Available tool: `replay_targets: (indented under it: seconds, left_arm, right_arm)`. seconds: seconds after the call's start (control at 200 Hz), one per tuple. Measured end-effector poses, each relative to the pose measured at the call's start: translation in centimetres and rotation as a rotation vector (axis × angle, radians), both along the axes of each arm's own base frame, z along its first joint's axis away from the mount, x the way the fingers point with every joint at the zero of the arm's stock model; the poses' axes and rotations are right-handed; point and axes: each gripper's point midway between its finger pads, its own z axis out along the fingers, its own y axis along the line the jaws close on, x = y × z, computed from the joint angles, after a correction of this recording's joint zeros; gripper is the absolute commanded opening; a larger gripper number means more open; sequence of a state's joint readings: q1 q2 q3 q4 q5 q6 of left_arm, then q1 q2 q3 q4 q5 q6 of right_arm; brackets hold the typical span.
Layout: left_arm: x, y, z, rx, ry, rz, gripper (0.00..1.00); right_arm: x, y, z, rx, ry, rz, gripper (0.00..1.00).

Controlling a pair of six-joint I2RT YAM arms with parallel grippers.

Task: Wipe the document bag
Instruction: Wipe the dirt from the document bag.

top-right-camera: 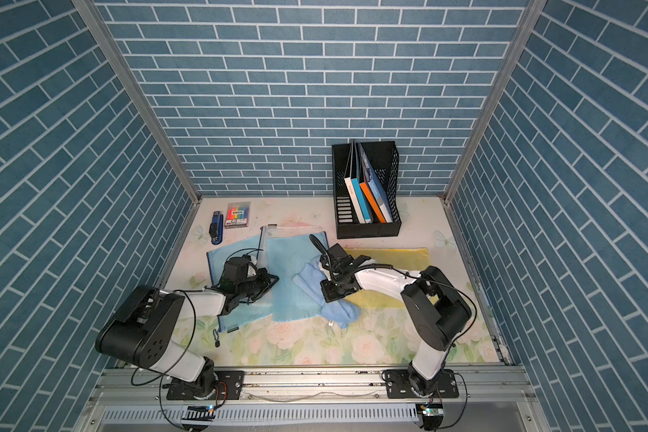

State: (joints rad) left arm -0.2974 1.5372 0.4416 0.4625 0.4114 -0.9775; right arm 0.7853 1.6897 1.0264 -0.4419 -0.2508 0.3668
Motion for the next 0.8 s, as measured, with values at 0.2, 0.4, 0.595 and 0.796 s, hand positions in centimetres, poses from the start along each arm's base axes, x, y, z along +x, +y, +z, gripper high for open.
replay_targets:
  seconds: [0.2, 0.4, 0.595, 0.796]
  left_arm:
    - [-0.4, 0.2, -0.1, 0.001, 0.004, 0.003, 0.00]
    - [-0.6, 0.3, -0.2, -0.001, 0.004, 0.013, 0.00]
    - [-0.4, 0.4, -0.1, -0.008, 0.002, 0.024, 0.00]
    - [-0.1, 0.3, 0.2, -0.027, -0.006, 0.035, 0.00]
  right_arm:
    - [-1.7, 1.8, -0.3, -0.036, -0.007, 0.070, 0.05]
    - [-3.1, 10.5, 0.4, 0.076, -0.004, 0.238, 0.05]
    - [-6.8, 16.4, 3.8, 0.261, -0.008, 0.428, 0.05]
    - [-8.0, 16.4, 3.2, 0.286, 0.032, 0.466, 0.06]
